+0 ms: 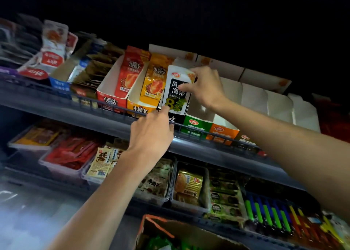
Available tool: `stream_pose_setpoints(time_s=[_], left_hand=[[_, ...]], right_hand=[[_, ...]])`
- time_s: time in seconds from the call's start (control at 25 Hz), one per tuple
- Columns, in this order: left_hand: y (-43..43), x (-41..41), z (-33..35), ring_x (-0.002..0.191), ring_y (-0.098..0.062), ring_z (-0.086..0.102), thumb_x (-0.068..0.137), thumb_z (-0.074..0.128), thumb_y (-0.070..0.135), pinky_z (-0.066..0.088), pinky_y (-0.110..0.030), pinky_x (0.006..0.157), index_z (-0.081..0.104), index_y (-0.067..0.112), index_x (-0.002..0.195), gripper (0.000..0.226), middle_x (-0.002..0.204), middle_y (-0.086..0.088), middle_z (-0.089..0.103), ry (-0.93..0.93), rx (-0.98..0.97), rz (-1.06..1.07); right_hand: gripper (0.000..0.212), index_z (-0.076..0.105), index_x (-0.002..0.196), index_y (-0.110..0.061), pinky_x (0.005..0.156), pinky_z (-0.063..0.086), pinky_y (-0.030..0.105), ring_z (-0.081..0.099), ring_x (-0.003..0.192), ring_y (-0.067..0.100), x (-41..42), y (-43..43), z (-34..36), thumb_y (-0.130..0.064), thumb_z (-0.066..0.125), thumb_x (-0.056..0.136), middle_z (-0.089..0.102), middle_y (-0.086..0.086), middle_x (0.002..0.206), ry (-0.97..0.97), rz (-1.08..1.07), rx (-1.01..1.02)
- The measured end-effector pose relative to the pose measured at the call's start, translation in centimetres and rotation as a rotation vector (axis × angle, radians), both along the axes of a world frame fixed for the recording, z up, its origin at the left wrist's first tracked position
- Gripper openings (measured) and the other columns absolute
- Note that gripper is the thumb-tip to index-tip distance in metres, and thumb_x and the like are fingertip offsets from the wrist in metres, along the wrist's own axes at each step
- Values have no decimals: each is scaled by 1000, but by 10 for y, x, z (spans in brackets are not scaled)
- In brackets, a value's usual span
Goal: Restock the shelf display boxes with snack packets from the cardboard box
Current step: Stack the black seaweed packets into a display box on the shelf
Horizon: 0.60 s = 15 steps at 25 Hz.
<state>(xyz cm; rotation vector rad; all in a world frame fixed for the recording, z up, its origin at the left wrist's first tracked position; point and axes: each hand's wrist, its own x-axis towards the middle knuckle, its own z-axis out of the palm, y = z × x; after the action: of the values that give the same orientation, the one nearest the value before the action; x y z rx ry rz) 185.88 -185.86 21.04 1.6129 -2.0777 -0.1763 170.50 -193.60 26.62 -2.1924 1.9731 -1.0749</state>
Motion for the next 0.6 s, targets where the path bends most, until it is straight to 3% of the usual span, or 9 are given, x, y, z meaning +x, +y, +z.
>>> stream_pose_setpoints(time_s=[0.12, 0.28, 0.6], left_hand=[[-2, 1, -1, 101, -32, 65, 98, 51, 34, 50, -41, 80, 38, 23, 141, 47, 110, -4, 68, 5, -15, -8], [0, 0, -1, 99, -32, 65, 99, 49, 34, 50, -42, 80, 33, 24, 145, 50, 104, -5, 69, -16, -21, -15], [2, 1, -3, 99, -34, 65, 99, 50, 35, 49, -41, 80, 27, 24, 147, 54, 105, -9, 69, -41, -8, -20]], right_hand=[[60, 53, 126, -27, 82, 54, 46, 67, 98, 27, 2, -7, -10, -36, 82, 74, 73, 4, 107, 245, -82, -123], [75, 42, 135, -23, 82, 52, 43, 62, 103, 31, 7, -4, -11, -37, 83, 74, 58, 11, 119, 464, -160, -144], [89, 37, 140, -26, 88, 52, 40, 58, 107, 29, 17, 2, -15, -29, 89, 68, 45, 13, 131, 507, -212, -156]])
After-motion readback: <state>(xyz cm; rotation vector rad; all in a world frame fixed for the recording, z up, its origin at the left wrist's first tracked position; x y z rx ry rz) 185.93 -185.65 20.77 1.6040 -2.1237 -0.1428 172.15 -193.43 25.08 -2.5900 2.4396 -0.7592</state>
